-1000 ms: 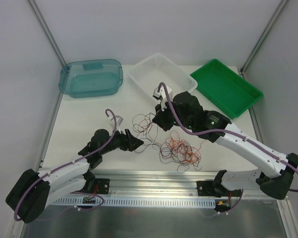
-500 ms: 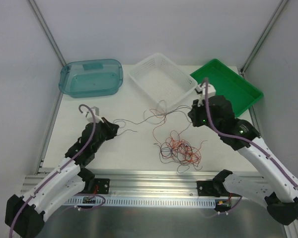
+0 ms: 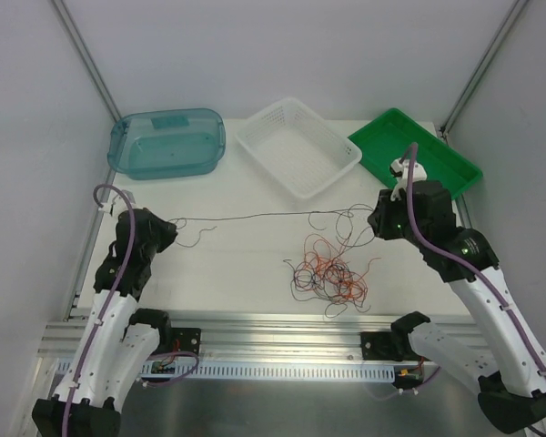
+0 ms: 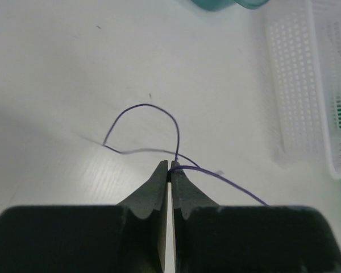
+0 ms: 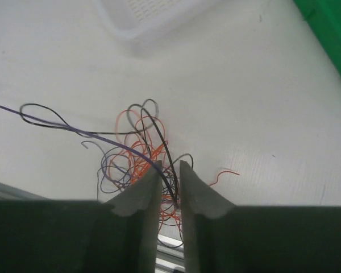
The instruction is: Untangle the cables
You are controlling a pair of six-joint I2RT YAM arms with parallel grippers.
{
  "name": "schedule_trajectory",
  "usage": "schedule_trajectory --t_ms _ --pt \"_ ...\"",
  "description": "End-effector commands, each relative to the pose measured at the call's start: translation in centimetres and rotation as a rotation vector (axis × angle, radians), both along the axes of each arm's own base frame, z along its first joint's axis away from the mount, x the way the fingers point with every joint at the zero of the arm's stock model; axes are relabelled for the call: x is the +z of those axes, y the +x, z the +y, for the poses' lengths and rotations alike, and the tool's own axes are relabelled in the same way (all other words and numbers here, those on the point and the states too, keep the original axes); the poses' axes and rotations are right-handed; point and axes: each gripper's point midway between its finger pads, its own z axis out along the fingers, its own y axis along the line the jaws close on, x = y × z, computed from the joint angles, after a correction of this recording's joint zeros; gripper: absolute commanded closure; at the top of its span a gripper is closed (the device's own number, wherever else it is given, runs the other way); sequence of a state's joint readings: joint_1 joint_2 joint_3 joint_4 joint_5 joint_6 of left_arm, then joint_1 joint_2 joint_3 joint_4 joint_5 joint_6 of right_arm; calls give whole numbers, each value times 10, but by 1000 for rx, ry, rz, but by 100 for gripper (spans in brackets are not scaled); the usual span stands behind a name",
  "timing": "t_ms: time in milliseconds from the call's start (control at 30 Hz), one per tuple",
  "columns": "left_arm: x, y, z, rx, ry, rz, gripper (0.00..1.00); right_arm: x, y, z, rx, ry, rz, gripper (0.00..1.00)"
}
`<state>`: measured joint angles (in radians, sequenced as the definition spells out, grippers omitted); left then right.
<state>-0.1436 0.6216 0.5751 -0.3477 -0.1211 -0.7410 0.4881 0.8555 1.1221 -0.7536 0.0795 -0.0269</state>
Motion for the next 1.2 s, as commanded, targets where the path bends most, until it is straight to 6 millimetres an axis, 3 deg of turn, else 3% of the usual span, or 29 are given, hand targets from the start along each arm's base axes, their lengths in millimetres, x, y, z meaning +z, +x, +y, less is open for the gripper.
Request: schedule_trajectory --t_ms 0,33,67,133,167,233,300,500,533,633,667,733,967,1000,1167 --pt "18 -9 36 97 133 27 100 -22 0 -17 -64 -70 79 73" --pt "25 -7 31 64 134 16 100 -41 -4 -13 -50 -66 131 56" --pt "42 -4 26 27 132 -21 100 -50 -6 -8 -32 -53 155 49" --pt "54 -5 16 -52 141 -38 100 -61 -9 5 -2 0 183 34" --pt "65 -6 14 -68 143 -65 100 -72 -11 5 1 -6 202 31" --pt "75 -10 8 -117 154 -84 100 -75 -15 22 65 24 214 23" --pt "100 -15 3 -161 159 -129 100 -76 -19 36 119 23 209 20" --pt "147 -30 -16 -272 130 -233 100 -77 -18 93 289 37 169 20" --pt "165 -34 -18 -281 130 -277 100 -83 -19 104 318 22 178 20" --pt "194 -43 -22 -303 121 -339 100 -90 -5 124 312 43 161 19" --pt "214 -49 -22 -304 125 -385 100 -105 2 130 300 24 197 18" --pt "245 -56 -24 -311 127 -452 100 -114 12 139 277 28 216 11" --pt "316 -71 -20 -298 164 -600 100 -167 32 161 240 -38 350 10" --pt "323 -72 -18 -292 175 -616 100 -181 32 162 233 -59 383 11" --pt "365 -86 -7 -233 214 -714 100 -210 36 157 155 -20 514 22"
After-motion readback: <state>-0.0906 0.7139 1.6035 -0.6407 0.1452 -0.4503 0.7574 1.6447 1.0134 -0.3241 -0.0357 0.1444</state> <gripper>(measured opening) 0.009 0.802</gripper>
